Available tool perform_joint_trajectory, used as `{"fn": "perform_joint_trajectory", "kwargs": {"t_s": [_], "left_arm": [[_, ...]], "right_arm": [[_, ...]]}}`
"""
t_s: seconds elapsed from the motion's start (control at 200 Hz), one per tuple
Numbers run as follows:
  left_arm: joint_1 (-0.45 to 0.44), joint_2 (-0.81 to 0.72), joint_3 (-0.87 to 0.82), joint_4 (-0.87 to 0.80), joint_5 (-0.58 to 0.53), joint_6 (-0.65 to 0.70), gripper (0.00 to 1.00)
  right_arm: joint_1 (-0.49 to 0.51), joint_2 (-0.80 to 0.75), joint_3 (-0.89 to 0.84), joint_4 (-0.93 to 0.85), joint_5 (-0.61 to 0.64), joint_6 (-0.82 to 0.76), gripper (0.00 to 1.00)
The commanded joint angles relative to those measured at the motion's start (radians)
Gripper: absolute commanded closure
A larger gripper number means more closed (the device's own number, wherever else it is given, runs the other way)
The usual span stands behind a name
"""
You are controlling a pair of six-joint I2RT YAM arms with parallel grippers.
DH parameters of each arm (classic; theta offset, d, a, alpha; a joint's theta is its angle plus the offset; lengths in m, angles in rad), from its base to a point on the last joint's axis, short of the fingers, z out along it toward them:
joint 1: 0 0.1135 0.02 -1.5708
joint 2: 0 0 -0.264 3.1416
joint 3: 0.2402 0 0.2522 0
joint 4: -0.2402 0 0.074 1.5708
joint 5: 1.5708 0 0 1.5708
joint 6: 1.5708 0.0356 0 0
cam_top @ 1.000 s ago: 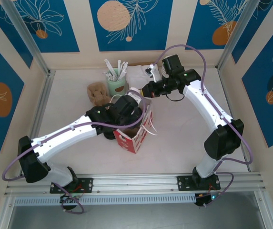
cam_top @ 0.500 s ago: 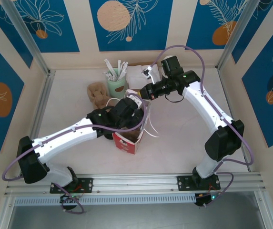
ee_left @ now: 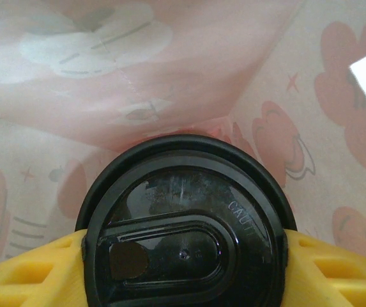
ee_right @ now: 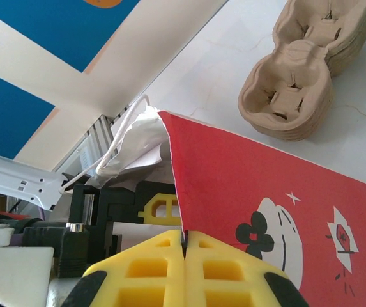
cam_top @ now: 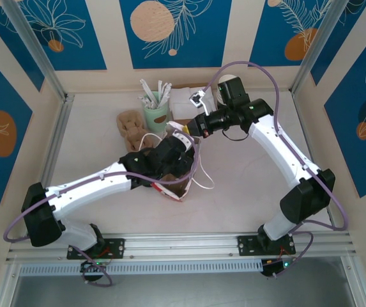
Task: Pack the takeout coffee
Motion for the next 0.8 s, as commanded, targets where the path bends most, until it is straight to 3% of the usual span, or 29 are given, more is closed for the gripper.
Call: {"fn": "perform_joint_trajectory", "kwargs": {"t_s": [0.0, 0.795], "left_arm": [[-0.017, 0.006, 0.003, 0.055, -0.022, 0.032, 0.40], [-0.032, 0.046, -0.047, 0.194, -0.072, 0.054, 0.41]], "right_arm": [[0.020, -0.040, -0.031, -0.002, -0.048, -0.016, 1.00], [-0.046, -0.051, -0.091, 0.066, -0.091, 0.077, 1.00]]}}
